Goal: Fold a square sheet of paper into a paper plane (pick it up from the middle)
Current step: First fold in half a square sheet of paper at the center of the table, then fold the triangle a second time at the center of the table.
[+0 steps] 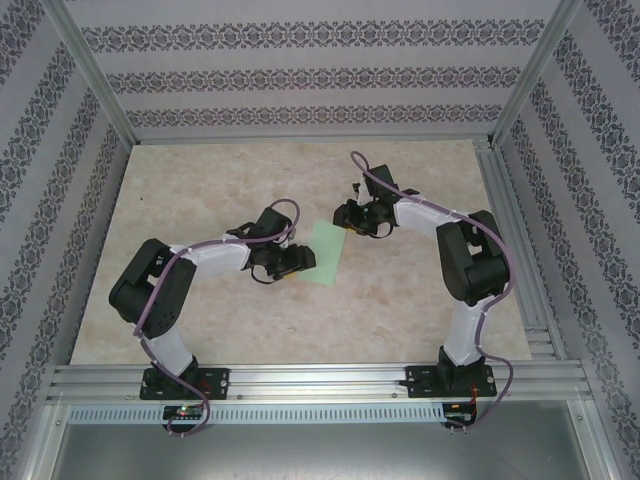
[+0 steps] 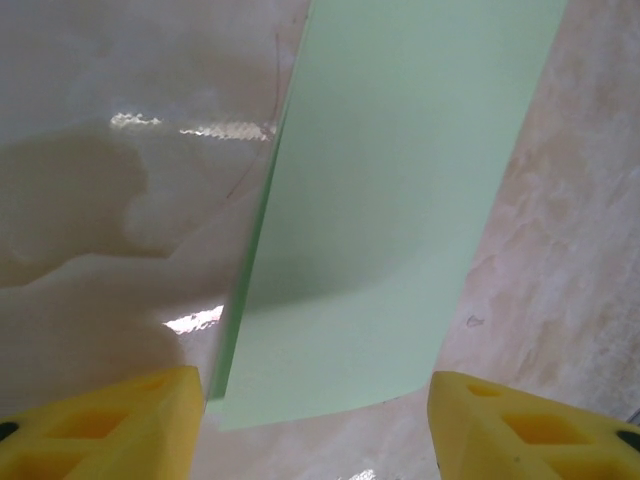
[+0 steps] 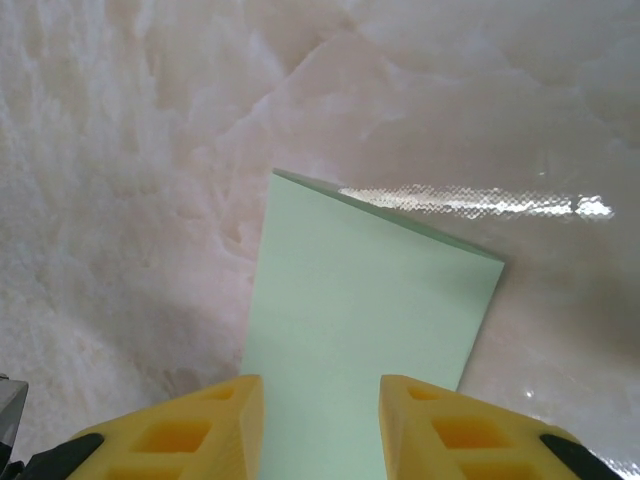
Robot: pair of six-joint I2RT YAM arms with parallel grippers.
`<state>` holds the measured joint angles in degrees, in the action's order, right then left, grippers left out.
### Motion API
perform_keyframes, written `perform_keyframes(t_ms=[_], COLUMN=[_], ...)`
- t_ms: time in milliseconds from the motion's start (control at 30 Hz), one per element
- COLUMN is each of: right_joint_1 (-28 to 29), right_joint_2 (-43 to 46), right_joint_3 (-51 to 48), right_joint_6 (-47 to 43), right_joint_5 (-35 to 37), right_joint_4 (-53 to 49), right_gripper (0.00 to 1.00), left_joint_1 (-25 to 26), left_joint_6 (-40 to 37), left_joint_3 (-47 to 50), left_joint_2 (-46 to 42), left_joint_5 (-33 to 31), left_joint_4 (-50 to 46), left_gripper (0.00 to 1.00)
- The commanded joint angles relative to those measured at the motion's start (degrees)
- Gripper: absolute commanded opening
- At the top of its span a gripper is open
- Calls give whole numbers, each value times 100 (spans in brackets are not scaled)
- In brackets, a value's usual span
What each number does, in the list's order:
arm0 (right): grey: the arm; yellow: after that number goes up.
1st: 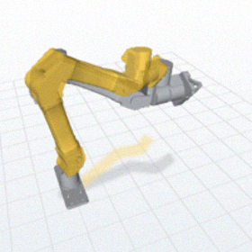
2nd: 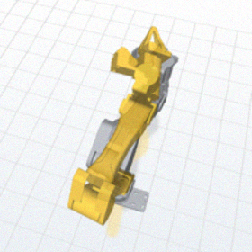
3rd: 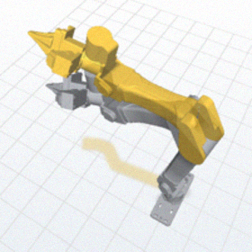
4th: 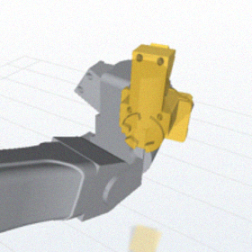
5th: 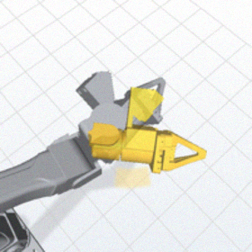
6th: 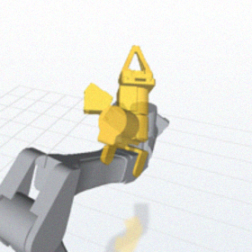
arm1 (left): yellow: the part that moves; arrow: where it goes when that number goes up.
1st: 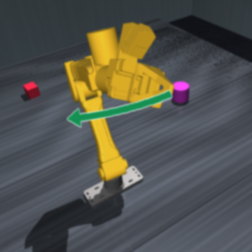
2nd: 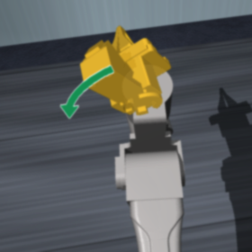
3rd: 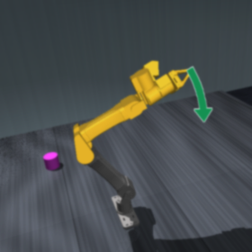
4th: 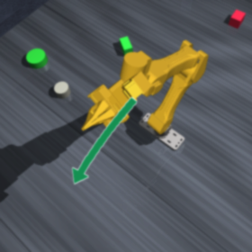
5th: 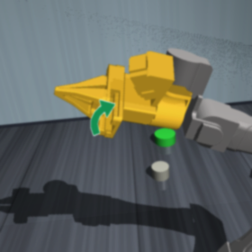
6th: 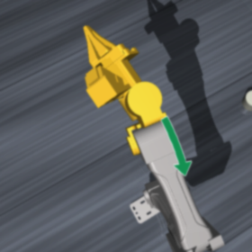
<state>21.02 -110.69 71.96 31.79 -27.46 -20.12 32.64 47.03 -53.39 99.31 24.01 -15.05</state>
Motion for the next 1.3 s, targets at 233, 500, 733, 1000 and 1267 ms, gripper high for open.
perform_keyframes(t_ms=[233, 500, 733, 1000, 1267], right_joint_1=[104, 114, 113, 113, 122], right_joint_2=[-464, -719, -809, -822, -821], right_joint_3=[281, 322, 336, 327, 301], right_joint_6=[-94, -33, -57, -83, -92], right_joint_5=[-79, -115, -102, -84, -79], right_joint_4=[-45, 26, 36, 9, 6], right_gripper=[35, 35, 34, 33, 31], left_joint_1=[5, 75, 86, 92, 154], left_joint_6=[9, 44, 1, 37, 5], left_joint_3=[-145, -190, -217, -277, -542], left_joint_2=[263, 310, 188, 194, 353], left_joint_5=[439, 835, 789, 824, 1024], left_joint_4=[-44, 237, 264, 598, 864], left_gripper=[60, 54, 48, 47, 48])
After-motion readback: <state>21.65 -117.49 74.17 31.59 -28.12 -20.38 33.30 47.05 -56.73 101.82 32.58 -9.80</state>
